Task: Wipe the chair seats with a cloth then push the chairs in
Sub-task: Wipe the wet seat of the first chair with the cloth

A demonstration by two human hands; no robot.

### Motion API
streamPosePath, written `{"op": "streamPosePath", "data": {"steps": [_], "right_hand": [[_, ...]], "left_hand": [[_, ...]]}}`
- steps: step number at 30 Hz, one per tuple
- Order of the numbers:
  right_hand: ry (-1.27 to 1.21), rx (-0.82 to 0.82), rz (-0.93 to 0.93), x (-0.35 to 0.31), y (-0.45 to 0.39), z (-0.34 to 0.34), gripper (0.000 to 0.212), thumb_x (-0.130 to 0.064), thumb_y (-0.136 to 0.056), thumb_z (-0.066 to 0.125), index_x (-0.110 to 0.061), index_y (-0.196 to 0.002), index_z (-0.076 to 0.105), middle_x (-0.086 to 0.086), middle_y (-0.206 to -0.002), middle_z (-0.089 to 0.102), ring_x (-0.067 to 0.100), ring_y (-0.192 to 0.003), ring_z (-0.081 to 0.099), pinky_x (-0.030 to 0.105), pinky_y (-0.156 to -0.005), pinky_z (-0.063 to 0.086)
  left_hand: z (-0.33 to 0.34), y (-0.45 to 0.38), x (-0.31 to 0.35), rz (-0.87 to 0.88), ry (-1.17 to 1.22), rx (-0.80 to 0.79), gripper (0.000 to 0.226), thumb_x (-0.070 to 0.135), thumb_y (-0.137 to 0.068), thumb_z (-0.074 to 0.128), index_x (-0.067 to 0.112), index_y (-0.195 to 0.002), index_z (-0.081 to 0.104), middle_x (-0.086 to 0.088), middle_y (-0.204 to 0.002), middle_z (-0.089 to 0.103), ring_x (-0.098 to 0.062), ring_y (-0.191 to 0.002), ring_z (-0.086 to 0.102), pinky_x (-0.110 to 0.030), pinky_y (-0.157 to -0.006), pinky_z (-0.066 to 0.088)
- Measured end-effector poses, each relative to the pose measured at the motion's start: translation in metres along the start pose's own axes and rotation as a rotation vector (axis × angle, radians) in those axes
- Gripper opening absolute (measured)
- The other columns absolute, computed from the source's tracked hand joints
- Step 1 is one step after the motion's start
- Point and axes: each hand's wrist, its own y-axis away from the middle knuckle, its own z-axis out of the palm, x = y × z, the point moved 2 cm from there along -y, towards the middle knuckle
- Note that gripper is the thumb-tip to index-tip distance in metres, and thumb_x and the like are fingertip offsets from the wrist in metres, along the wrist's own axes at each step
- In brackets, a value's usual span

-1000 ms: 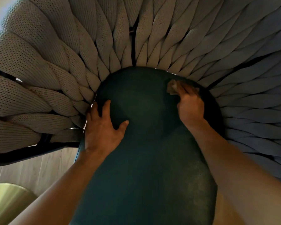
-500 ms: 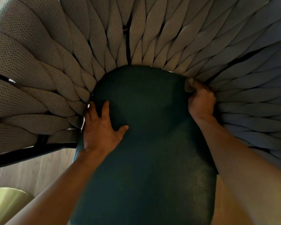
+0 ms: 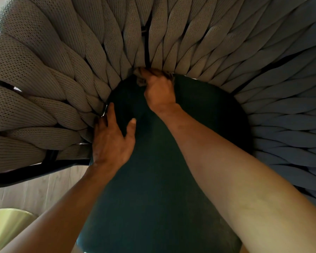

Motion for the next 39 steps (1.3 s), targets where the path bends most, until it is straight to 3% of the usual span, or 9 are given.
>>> {"op": "streamPosePath", "data": {"steps": [8, 12, 16, 20, 25, 28, 31, 35, 39], "right_hand": [[-0.209, -0.207, -0.099, -0.007, 0.025, -0.022, 0.052, 0.008, -0.083, 0.051, -0.012, -0.13, 0.058, 0.012, -0.129, 0.06, 0.028, -0.116, 0.057, 0.04, -0.097, 0.048], [-0.48, -0.015, 0.089, -0.018, 0.077, -0.053, 0.04, 0.004, -0.09, 0.048, -0.009, -0.126, 0.06, 0.008, -0.122, 0.063, 0.017, -0.112, 0.06, 0.03, -0.097, 0.049], [-0.736, -0.048, 0.379, -0.025, 0.144, -0.085, 0.034, 0.001, -0.091, 0.054, -0.018, -0.118, 0.065, -0.01, -0.11, 0.068, 0.001, -0.103, 0.061, 0.019, -0.09, 0.049], [-0.965, -0.15, 0.633, -0.023, 0.205, -0.105, 0.035, 0.0, -0.092, 0.056, -0.032, -0.101, 0.066, -0.017, -0.096, 0.069, 0.0, -0.094, 0.064, 0.015, -0.08, 0.048], [-1.037, -0.323, 0.8, -0.027, 0.25, -0.123, 0.032, -0.003, -0.09, 0.059, -0.022, -0.114, 0.066, -0.005, -0.11, 0.069, 0.01, -0.105, 0.064, 0.036, -0.097, 0.05], [-0.938, -0.401, 0.771, -0.042, 0.26, -0.141, 0.041, -0.005, -0.089, 0.063, -0.027, -0.124, 0.058, -0.007, -0.113, 0.068, 0.006, -0.106, 0.063, 0.036, -0.098, 0.05], [-0.861, -0.571, 0.702, -0.062, 0.265, -0.165, 0.049, -0.011, -0.09, 0.063, -0.038, -0.128, 0.048, -0.008, -0.11, 0.067, 0.002, -0.1, 0.065, 0.026, -0.085, 0.055], [-0.782, -0.773, 0.478, -0.098, 0.266, -0.194, 0.03, -0.006, -0.093, 0.058, -0.028, -0.114, 0.056, -0.007, -0.103, 0.069, 0.005, -0.097, 0.066, 0.018, -0.076, 0.053], [-0.713, -0.936, 0.33, -0.137, 0.275, -0.212, 0.021, -0.011, -0.091, 0.062, -0.021, -0.109, 0.061, -0.001, -0.097, 0.071, 0.01, -0.094, 0.067, 0.028, -0.083, 0.056]], "left_hand": [[0.01, 0.004, -0.008, 0.07, -0.166, -0.063, 0.085, 0.054, -0.085, 0.057, 0.02, -0.152, 0.017, -0.022, -0.154, 0.019, -0.037, -0.14, 0.02, -0.047, -0.111, 0.025], [0.015, 0.008, -0.015, 0.121, -0.262, -0.059, 0.089, 0.051, -0.083, 0.06, 0.018, -0.153, 0.017, -0.024, -0.155, 0.012, -0.04, -0.141, 0.016, -0.05, -0.111, 0.026], [0.018, 0.015, -0.013, 0.087, -0.275, -0.06, 0.085, 0.051, -0.087, 0.055, 0.021, -0.154, 0.011, -0.022, -0.158, 0.005, -0.038, -0.144, 0.009, -0.048, -0.114, 0.021], [0.015, 0.036, -0.006, 0.092, -0.208, -0.032, 0.076, 0.043, -0.089, 0.058, 0.018, -0.151, 0.024, -0.025, -0.155, 0.016, -0.039, -0.142, 0.017, -0.047, -0.116, 0.022], [0.001, 0.102, 0.002, -0.023, 0.151, -0.155, 0.05, 0.032, -0.089, 0.063, 0.029, -0.137, 0.049, -0.001, -0.137, 0.05, -0.017, -0.128, 0.046, -0.026, -0.102, 0.039], [-0.021, 0.15, 0.017, -0.128, 0.572, -0.233, 0.031, 0.02, -0.092, 0.063, 0.037, -0.117, 0.061, 0.009, -0.115, 0.066, -0.001, -0.106, 0.062, -0.019, -0.092, 0.049], [-0.052, 0.194, 0.028, -0.116, 0.908, -0.297, 0.028, 0.022, -0.09, 0.064, 0.029, -0.116, 0.064, 0.005, -0.11, 0.07, -0.01, -0.105, 0.065, -0.024, -0.087, 0.053], [-0.08, 0.234, 0.024, -0.152, 1.042, -0.36, 0.034, 0.015, -0.083, 0.071, 0.024, -0.115, 0.067, -0.008, -0.108, 0.07, -0.024, -0.102, 0.067, -0.036, -0.088, 0.055], [-0.11, 0.269, 0.013, -0.22, 1.026, -0.258, 0.024, 0.01, -0.081, 0.073, 0.023, -0.1, 0.07, -0.007, -0.1, 0.071, -0.024, -0.096, 0.069, -0.038, -0.086, 0.056]]}}
